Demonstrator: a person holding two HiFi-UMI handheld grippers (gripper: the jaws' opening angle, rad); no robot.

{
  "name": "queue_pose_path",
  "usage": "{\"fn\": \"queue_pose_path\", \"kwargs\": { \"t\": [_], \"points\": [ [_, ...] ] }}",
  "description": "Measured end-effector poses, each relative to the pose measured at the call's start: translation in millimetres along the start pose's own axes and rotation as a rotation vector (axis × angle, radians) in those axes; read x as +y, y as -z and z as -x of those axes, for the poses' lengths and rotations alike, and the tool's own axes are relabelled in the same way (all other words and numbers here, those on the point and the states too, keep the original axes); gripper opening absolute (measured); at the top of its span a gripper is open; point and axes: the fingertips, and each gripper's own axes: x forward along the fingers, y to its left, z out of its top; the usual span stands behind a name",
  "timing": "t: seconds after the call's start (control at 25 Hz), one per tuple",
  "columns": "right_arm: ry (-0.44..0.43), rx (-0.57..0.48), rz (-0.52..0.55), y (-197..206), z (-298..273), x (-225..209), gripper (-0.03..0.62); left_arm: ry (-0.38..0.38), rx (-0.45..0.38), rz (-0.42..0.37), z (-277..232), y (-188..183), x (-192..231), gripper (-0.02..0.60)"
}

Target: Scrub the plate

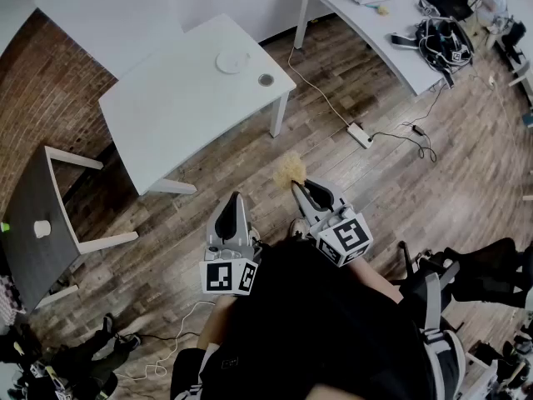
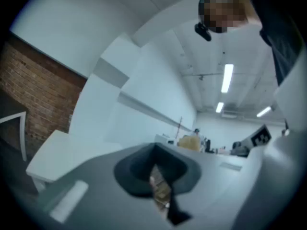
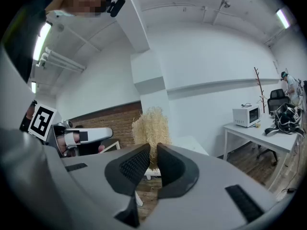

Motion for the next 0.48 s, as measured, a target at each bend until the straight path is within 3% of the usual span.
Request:
{"fn": "queue_pose_path", "kwargs": {
  "t": [0.48],
  "points": [
    [0.005,-0.001,0.005,0.0,-5.1,2.9,0.041,-0.001,-0.005,-0.004,-0.1,-3.2,6.8,0.003]
  ]
}}
